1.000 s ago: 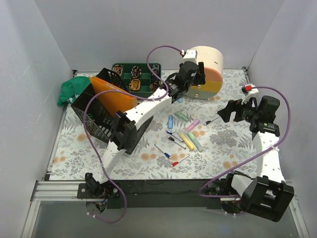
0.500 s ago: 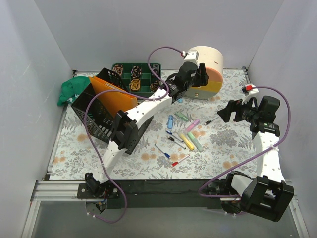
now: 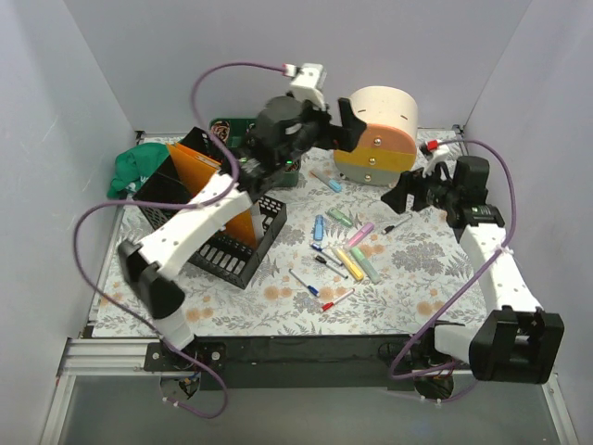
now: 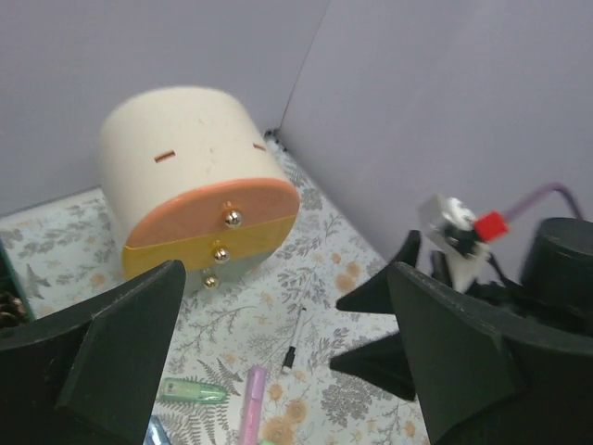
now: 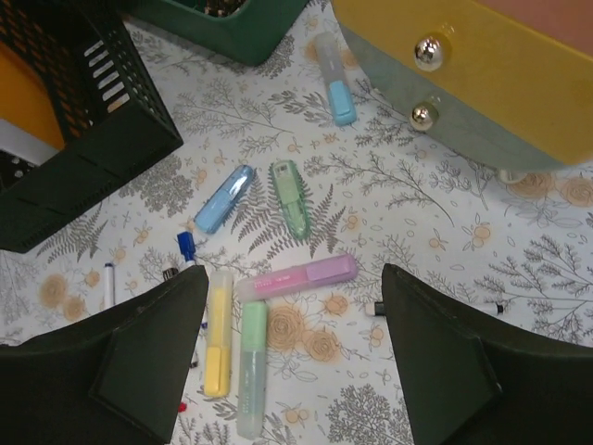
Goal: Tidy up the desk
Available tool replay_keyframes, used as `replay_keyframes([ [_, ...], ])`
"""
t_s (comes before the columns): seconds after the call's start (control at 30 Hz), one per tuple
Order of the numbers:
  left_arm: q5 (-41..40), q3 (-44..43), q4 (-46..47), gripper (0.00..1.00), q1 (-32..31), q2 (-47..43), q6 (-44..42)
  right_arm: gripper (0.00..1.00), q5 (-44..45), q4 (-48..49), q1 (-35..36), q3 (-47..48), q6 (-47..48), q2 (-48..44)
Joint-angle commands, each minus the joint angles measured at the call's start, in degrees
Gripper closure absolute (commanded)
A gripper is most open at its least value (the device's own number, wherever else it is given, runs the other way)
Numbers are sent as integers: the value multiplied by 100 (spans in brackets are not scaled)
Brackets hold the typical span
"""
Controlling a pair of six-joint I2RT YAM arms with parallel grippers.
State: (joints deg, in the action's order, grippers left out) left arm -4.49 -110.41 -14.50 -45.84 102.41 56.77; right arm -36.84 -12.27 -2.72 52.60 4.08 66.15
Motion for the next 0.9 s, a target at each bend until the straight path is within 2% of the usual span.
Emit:
replay_keyframes([
  [0.0,107,1037,351,5,242,-1503,-351,17,1211,199,921,1031,-697,529],
  [0.03,63,1474,421,4,260,-1983,-395,17,1858,173,1097,1312,-1046,635],
  [0.1,-69,1811,571,3,269,-2390,-500,18,2398,181,1536,1524,-1408,1004],
  [0.17,-166,2321,676,3,269,-2927,-623,18,3294,129,1913,1849,-1883,1328],
  [0.33,-570,3516,1230,2,269,-3885,-896,22,4683,172,2285,2263,-2402,1734],
  [0.43,-772,4000,1423,2,269,-4272,-1028,30,5141,190,2320,2491,-2526,1892],
  [0.53,-834,4317,1643,2,269,-4536,-1151,34,5414,216,2329,2711,-2456,2033],
  [0.73,-931,4730,2057,2,278,-4765,-1327,38,5582,269,2329,3045,-2447,2428],
  [0.87,-651,4801,1995,2,418,-4853,-1213,39,5837,278,2329,3151,-2368,2622],
])
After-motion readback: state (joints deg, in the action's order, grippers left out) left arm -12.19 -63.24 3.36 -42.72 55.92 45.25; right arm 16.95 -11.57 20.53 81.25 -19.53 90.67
